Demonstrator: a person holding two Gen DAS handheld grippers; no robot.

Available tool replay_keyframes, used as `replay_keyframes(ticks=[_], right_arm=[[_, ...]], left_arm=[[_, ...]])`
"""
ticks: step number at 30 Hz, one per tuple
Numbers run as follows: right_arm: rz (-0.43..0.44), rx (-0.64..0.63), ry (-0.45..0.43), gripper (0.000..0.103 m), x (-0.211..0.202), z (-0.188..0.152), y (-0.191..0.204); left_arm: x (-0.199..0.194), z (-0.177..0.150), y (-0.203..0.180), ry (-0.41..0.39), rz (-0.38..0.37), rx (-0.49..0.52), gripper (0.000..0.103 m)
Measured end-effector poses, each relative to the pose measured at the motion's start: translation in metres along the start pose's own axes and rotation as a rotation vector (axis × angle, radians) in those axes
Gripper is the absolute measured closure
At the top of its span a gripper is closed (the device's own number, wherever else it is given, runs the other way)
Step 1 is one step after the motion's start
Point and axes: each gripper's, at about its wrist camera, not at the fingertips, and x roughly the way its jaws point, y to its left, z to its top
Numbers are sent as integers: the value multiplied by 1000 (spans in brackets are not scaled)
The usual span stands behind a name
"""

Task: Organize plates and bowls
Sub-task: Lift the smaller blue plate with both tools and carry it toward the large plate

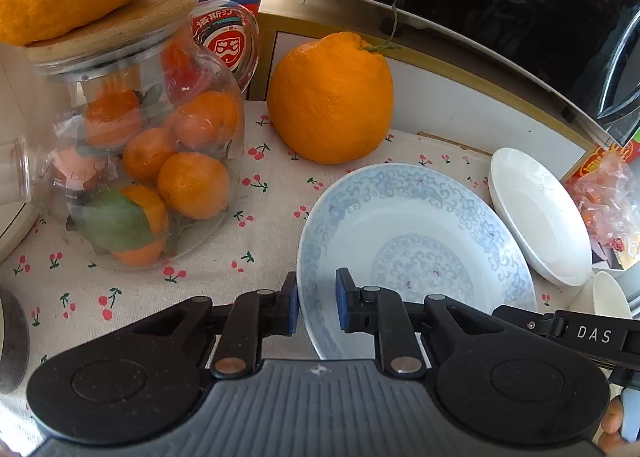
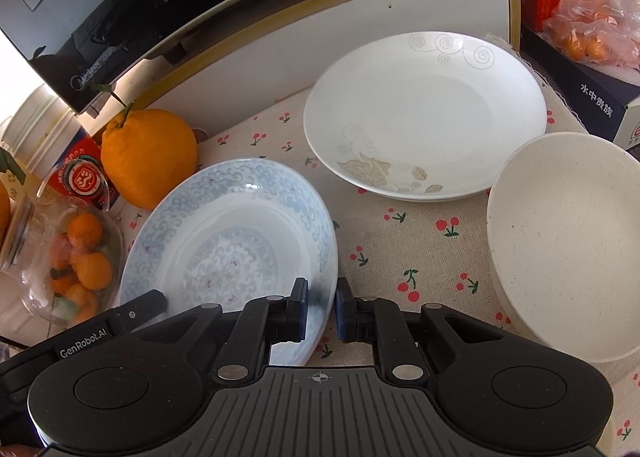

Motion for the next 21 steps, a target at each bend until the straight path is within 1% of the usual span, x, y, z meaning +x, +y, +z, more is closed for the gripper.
replay_keyframes(ticks=[7, 11, 21], right_arm=[[6, 6, -3, 89, -1, 1, -1], [20, 15, -24, 89, -7, 3, -2], [39, 21, -34, 90, -13, 5, -2]], left_arm=[[-3, 2, 5, -5, -17, -21, 91], [-10, 7, 7, -17, -33, -44, 93], [-17, 8, 8, -20, -48, -67, 94]])
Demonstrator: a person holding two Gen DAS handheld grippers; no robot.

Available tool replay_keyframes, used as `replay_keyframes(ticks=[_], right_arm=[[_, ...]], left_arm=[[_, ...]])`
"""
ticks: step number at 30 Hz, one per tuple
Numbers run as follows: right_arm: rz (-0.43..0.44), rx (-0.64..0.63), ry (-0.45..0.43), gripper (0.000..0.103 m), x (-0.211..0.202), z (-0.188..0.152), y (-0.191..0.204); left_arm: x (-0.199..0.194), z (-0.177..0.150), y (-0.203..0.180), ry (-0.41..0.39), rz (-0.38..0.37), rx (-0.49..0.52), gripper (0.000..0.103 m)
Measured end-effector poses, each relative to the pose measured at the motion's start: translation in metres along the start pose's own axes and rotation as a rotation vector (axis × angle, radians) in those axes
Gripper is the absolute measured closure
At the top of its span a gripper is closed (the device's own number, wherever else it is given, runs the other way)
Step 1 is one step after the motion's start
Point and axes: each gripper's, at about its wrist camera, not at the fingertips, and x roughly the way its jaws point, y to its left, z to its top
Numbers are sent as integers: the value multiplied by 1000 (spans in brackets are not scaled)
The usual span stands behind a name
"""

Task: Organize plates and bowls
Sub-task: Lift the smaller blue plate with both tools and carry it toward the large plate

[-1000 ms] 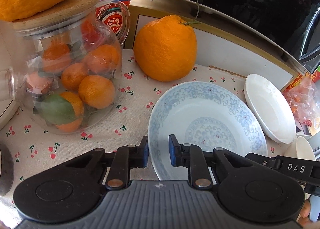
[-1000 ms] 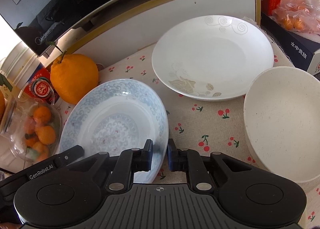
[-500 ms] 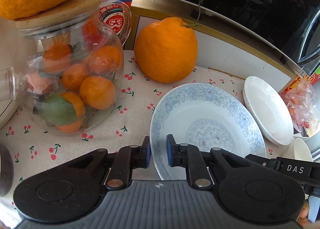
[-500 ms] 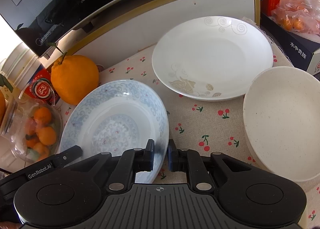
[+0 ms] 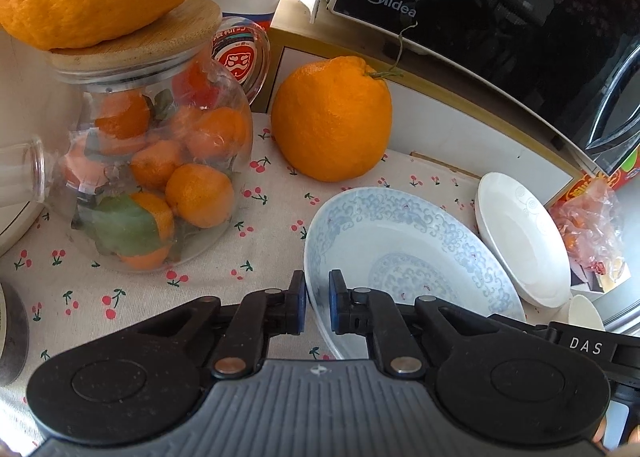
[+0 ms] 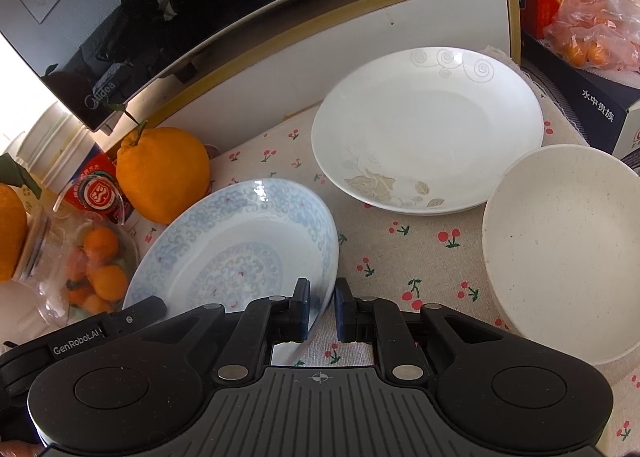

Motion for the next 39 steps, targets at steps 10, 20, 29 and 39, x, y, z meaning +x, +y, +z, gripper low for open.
replay_keyframes(ticks=[10, 20, 29, 39], right_arm=[[35, 24, -30, 90, -16, 2, -3], [51, 11, -67, 90, -33, 4, 1], [71, -1, -107, 90, -56, 3, 5], [100, -20, -157, 90, -90, -2, 15]], left_arm=[[-14, 1, 0, -9, -23, -24, 94], [-36, -3, -1, -31, -45, -36, 94], [-53, -3, -2, -59, -51, -36, 93], [-81, -6, 0, -89, -66, -41, 93]])
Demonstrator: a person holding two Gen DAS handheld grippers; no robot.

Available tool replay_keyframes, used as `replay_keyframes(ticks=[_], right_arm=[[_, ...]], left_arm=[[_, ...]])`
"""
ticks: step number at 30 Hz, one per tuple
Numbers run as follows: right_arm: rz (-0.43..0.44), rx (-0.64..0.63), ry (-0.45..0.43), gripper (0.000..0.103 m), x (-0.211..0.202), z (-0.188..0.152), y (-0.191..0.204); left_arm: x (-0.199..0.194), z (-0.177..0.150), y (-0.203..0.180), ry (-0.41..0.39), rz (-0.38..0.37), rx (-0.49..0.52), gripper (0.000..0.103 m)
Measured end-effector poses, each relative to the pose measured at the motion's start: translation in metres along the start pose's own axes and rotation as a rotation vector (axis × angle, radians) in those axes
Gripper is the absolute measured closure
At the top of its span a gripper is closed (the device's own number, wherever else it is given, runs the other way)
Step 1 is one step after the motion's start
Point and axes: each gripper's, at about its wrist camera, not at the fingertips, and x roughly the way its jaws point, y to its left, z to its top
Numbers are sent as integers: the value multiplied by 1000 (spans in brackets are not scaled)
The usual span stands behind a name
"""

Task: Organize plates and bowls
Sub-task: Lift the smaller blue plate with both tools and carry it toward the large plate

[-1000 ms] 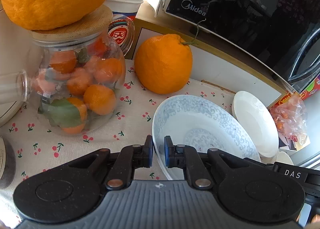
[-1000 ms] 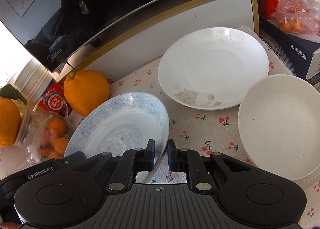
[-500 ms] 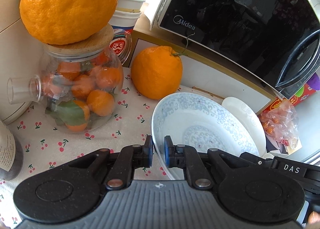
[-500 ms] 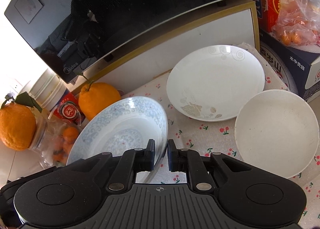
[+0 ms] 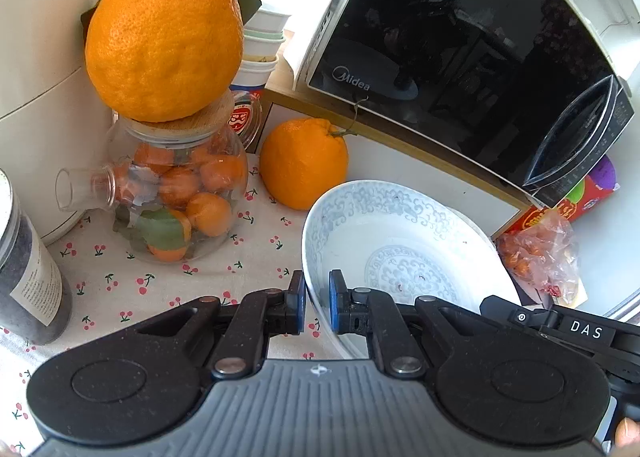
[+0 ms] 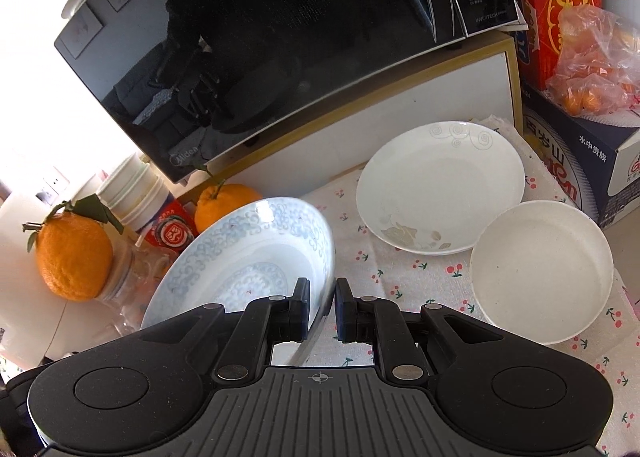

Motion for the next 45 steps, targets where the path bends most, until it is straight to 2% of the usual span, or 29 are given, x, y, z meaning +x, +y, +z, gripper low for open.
replay_keyframes(ticks=[13, 20, 30, 37, 45], right_arm=[[34, -63, -67, 89, -50, -20, 28], [40, -92, -45, 89, -68, -43, 34], [47, -144, -43, 89, -100, -87, 41], [51, -161, -42, 89, -118, -120, 37], [54, -188, -35, 89, -133, -156, 38]], left_arm=[[-51, -13, 8, -65, -16, -49, 93], [-81, -32, 13, -100, -18, -54, 93], [-123, -68, 19, -148, 4, -42, 93], [-136, -98, 33, -119, -1, -61, 93], [-156, -118, 43, -135, -7, -62, 93]])
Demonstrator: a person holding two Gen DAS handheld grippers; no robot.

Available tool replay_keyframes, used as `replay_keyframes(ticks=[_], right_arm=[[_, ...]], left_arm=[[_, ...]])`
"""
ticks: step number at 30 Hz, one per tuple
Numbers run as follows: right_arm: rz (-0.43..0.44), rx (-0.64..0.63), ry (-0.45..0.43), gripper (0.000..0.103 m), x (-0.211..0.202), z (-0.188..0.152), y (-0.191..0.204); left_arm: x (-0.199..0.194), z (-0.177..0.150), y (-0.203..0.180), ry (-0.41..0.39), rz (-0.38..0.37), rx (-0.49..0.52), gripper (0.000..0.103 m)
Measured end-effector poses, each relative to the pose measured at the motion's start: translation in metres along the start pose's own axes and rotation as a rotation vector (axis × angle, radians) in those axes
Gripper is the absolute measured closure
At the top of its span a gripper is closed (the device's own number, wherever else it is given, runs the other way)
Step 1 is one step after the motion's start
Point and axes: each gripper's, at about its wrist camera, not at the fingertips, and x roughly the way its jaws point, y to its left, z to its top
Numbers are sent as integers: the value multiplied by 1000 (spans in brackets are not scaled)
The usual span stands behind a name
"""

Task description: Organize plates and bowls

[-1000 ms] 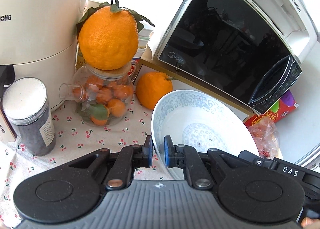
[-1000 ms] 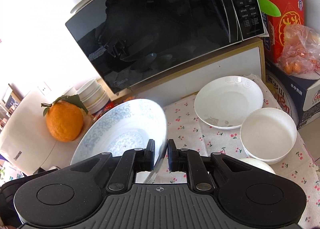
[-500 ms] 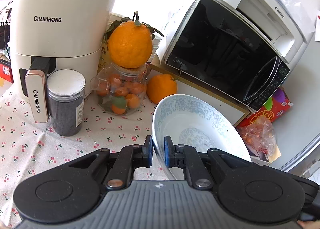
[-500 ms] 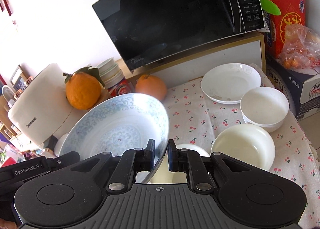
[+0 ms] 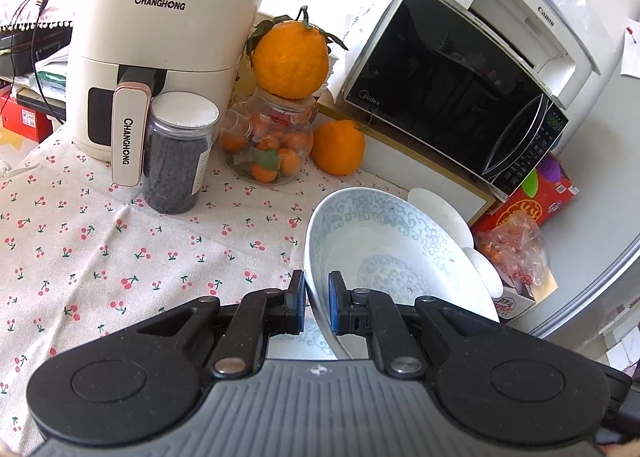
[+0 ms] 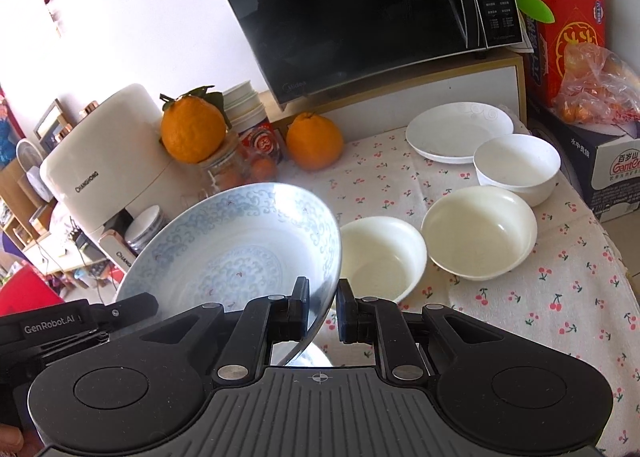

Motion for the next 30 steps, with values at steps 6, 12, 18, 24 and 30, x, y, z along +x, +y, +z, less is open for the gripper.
replay_keyframes(ticks=[6, 12, 18, 24, 30], right_arm=[[2, -5, 22, 88, -6, -21, -1], [-5, -22, 66, 88, -5, -42, 2], [-7, -40, 107, 88, -1, -55, 5], [-19, -60, 164, 87, 9, -65, 11], [-34, -68, 198, 87, 14, -72, 13]], left_arm=[[-8, -21, 6, 15, 17, 16, 93], [-10, -37, 16, 52, 44, 24, 93], [-10, -51, 23, 83, 87, 44, 93], [-4, -58, 27, 105, 143, 76, 93], [-1, -63, 25, 126, 183, 124, 93]])
